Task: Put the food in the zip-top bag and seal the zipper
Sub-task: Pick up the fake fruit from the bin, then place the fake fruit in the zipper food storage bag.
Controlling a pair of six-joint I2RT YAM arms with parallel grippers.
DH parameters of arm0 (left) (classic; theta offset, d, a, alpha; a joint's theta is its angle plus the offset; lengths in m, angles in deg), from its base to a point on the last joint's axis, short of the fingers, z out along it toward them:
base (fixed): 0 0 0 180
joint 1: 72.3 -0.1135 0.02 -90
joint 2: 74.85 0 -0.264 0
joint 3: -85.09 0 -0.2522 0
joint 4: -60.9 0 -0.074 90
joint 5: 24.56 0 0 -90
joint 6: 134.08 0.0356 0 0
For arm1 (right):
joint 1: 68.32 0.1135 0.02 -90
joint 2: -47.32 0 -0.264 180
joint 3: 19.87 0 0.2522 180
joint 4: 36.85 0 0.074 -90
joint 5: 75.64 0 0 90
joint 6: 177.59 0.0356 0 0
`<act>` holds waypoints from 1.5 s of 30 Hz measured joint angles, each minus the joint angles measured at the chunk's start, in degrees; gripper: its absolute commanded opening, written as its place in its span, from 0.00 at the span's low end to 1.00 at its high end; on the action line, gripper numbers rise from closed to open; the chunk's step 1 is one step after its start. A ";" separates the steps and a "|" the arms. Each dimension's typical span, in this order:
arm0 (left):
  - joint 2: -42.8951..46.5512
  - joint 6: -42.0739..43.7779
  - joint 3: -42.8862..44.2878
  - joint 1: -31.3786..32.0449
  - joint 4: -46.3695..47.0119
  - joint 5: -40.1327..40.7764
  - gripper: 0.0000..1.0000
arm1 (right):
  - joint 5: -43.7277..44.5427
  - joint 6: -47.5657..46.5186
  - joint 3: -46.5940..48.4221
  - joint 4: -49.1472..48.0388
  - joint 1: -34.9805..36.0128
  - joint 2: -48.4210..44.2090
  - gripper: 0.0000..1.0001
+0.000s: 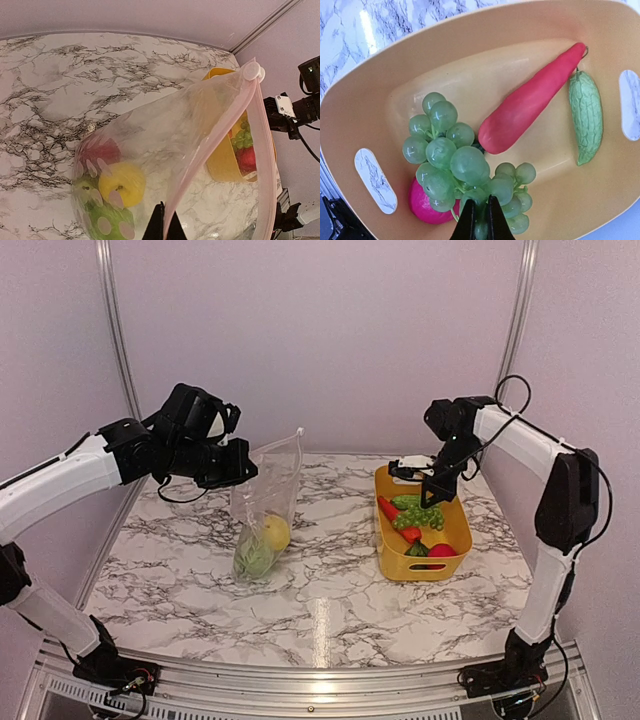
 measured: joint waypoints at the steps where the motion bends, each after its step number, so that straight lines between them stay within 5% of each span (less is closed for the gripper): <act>1: -0.13 0.09 0.00 0.00 0.00 -0.09 0.00 | -0.50 0.26 1.03 0.20 0.00 -0.02 0.00; 11: -0.98 0.37 0.42 0.00 0.02 -0.22 0.00 | -6.10 3.02 16.61 1.11 1.36 -1.66 0.00; 18: -2.54 0.59 2.10 0.00 -0.07 -0.59 0.00 | -11.58 4.76 27.43 -0.13 9.01 -2.23 0.00; 32: -3.15 1.42 4.17 0.00 -0.46 -0.68 0.00 | -20.44 12.79 21.49 -27.08 16.37 -11.34 0.00; 45: -3.04 1.40 4.90 0.00 -0.50 -0.68 0.00 | -30.38 26.34 25.42 -38.42 23.41 -1.99 0.00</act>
